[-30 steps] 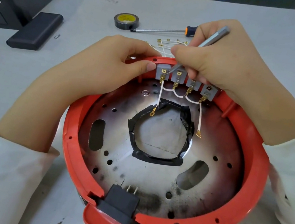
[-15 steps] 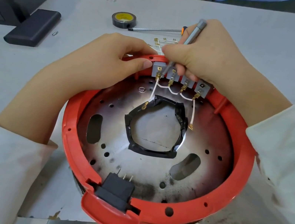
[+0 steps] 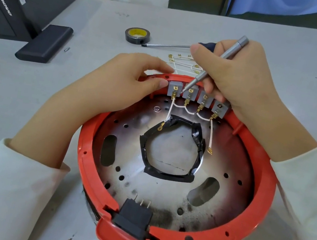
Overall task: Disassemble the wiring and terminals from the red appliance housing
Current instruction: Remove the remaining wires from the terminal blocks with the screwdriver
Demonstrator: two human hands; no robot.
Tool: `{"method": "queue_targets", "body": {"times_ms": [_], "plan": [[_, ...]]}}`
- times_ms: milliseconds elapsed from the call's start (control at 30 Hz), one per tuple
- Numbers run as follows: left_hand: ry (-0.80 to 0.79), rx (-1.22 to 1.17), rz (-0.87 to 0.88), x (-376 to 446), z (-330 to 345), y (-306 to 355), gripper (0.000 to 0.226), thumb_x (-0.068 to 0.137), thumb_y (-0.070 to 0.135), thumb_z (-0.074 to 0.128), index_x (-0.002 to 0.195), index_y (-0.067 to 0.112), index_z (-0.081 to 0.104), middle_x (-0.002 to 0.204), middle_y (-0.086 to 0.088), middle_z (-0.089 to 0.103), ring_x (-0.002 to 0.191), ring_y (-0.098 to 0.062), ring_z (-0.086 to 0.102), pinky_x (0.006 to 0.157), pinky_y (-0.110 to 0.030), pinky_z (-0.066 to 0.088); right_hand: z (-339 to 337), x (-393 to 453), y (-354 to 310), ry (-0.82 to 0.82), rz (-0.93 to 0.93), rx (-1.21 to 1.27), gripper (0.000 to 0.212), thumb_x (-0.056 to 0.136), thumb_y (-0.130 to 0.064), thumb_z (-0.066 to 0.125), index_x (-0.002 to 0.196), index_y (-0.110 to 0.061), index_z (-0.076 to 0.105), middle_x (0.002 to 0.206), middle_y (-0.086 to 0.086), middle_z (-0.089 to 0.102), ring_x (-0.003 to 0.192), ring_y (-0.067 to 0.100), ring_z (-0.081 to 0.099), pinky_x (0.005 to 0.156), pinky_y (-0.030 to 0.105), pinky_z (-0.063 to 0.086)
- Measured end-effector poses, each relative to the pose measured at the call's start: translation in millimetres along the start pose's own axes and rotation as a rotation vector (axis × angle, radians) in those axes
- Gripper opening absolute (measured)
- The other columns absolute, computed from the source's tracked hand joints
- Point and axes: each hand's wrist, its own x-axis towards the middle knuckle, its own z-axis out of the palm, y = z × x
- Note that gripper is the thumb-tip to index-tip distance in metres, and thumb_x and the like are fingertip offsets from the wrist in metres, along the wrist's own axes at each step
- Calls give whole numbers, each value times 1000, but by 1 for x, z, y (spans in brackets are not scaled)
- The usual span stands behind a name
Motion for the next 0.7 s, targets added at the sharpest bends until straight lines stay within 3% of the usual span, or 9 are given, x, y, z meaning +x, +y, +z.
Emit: {"method": "queue_targets", "body": {"times_ms": [100,233,400,567,700], "plan": [[59,-37,35,-1,1,2,27,93,28,57,118,37,58,117,24,56,92,10,58,80,0,38,-1,2,1,-9,18,49,39,88,-19,64,57,-13,43,39,3,52,26,13,33,33,17,27],[169,-204,107,-2,0,7,13,91,22,62,100,30,67,123,12,57,102,10,56,77,-7,45,-2,2,0,-17,-1,157,36,87,-25,69,63,-13,45,44,7,55,27,14,32,34,18,27],[107,-286,116,-4,1,10,4,86,23,68,85,24,71,108,13,64,100,2,60,82,-15,50,-1,0,-1,-93,-66,167,40,86,-33,69,59,-18,45,47,5,60,27,12,36,35,16,29],[80,-285,106,-5,-1,11,3,84,21,69,84,21,72,106,11,66,96,0,62,86,-20,52,-1,0,-1,-121,-66,166,38,85,-38,70,55,-25,50,52,6,65,29,12,40,35,16,32],[47,-268,105,-6,-3,11,3,84,21,69,84,22,72,104,10,66,99,-3,62,89,-29,52,-2,1,1,-103,-65,167,35,87,-30,69,65,-16,46,54,7,66,29,14,39,35,17,31]]}}
